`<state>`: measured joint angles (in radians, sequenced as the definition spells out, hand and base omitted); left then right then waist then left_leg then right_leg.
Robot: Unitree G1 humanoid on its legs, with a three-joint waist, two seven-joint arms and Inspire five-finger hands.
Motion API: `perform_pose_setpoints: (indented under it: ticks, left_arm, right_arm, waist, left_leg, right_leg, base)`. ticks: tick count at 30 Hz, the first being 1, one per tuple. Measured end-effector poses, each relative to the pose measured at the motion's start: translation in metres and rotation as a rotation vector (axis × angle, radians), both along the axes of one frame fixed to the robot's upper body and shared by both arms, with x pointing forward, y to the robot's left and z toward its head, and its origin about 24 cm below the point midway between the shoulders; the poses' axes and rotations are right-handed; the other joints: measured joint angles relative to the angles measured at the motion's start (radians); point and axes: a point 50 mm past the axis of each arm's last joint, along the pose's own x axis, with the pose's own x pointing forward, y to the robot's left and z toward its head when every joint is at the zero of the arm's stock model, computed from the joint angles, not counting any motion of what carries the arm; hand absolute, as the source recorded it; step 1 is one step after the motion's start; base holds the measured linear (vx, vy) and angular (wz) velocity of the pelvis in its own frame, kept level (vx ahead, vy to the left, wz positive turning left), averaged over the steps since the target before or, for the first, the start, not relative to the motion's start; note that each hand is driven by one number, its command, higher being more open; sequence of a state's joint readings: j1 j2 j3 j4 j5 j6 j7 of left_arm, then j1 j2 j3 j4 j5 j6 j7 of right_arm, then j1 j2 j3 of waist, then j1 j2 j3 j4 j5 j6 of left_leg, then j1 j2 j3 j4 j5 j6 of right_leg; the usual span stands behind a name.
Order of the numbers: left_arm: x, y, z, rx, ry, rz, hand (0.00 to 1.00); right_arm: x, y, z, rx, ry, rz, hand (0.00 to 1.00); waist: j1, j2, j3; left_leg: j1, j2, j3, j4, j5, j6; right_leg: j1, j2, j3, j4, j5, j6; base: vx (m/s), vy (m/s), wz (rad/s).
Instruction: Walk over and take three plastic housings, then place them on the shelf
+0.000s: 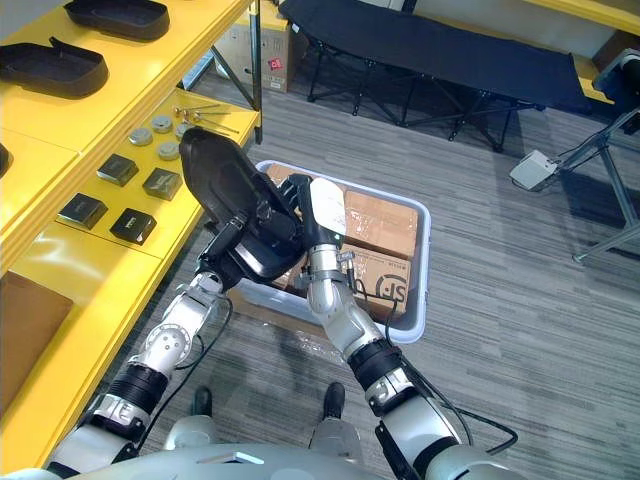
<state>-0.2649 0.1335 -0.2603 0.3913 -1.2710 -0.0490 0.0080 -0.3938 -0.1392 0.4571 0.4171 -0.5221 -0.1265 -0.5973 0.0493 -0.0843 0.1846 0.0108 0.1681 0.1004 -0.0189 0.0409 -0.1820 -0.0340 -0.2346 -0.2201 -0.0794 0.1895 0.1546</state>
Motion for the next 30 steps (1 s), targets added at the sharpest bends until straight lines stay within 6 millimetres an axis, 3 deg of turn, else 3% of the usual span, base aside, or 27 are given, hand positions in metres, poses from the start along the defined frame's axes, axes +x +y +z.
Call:
perform_pose_setpoints:
  ticks: [5,6,14,18,22,25,27,30]
  left_arm:
    - [0.001,0.002,0.003,-0.099,-0.032,0.041,0.0]
    - [0.0,0.004,0.002,-0.103,-0.044,0.05,0.0]
    - [-0.014,0.007,-0.011,-0.103,-0.025,0.081,0.0]
    - [-0.018,0.011,0.004,0.041,-0.088,0.12,0.0]
    - [-0.018,0.022,0.023,0.347,-0.161,0.252,0.0]
    - [-0.034,0.041,0.014,0.631,-0.105,0.386,0.0]
    - [-0.051,0.059,0.004,0.908,-0.04,0.513,0.0]
    - [-0.071,0.076,0.003,1.149,0.009,0.668,0.0]
  right_arm:
    - [-0.006,0.002,-0.004,0.021,-0.002,0.027,0.0]
    - [-0.007,0.005,-0.003,0.033,-0.003,0.031,1.0]
    - [-0.022,0.008,-0.019,0.086,0.052,0.033,1.0]
    - [-0.029,0.004,-0.024,0.163,0.097,0.01,1.0]
    - [-0.04,-0.003,-0.022,0.278,0.128,-0.022,1.0]
    - [-0.048,-0.019,-0.016,0.381,0.121,-0.072,1.0]
    - [-0.053,-0.042,-0.015,0.456,0.119,-0.148,1.0]
    - [-0.065,-0.066,-0.024,0.511,0.158,-0.236,1.0]
  waist:
    - [-0.001,-0.002,-0.001]
    - [-0.003,-0.003,-0.002]
    - [0.004,-0.015,-0.034]
    - [0.004,-0.015,-0.035]
    - [0.009,-0.007,-0.042]
    - [-0.001,0.017,-0.072]
    - [-0.001,0.033,-0.087]
    - [-0.002,0.034,-0.088]
  left_leg:
    - [0.001,0.003,0.002,0.0,-0.001,-0.001]
    - [0.001,0.003,0.003,0.0,-0.001,-0.001]
    - [0.0,0.004,0.006,0.018,-0.016,0.0]
    - [0.001,0.008,0.003,0.02,-0.019,-0.002]
    - [0.007,0.019,0.003,0.019,-0.02,-0.005]
    - [0.016,0.019,0.012,0.014,-0.021,-0.007]
    - [0.017,0.019,0.014,0.014,-0.023,-0.006]
    - [0.017,0.019,0.015,0.014,-0.024,-0.006]
  right_leg:
    - [0.0,0.003,0.0,0.0,0.0,0.0]
    - [0.0,0.003,0.0,0.0,0.0,0.0]
    - [0.006,0.003,-0.009,0.0,0.0,-0.001]
    - [0.01,0.005,-0.018,0.0,-0.004,-0.004]
    - [0.015,0.017,-0.022,0.0,-0.01,-0.013]
    - [0.016,0.017,-0.021,0.0,-0.013,-0.014]
    - [0.016,0.017,-0.022,0.0,-0.014,-0.013]
    - [0.016,0.017,-0.023,0.0,-0.014,-0.013]
  base:
    - [0.0,0.0,0.0]
    - [0.0,0.0,0.0]
    - [0.0,0.0,0.0]
    - [0.0,0.0,0.0]
    - [0.0,0.0,0.0]
    - [0.02,0.002,-0.07]
    - [0.0,0.0,0.0]
    - [0.0,0.0,0.0]
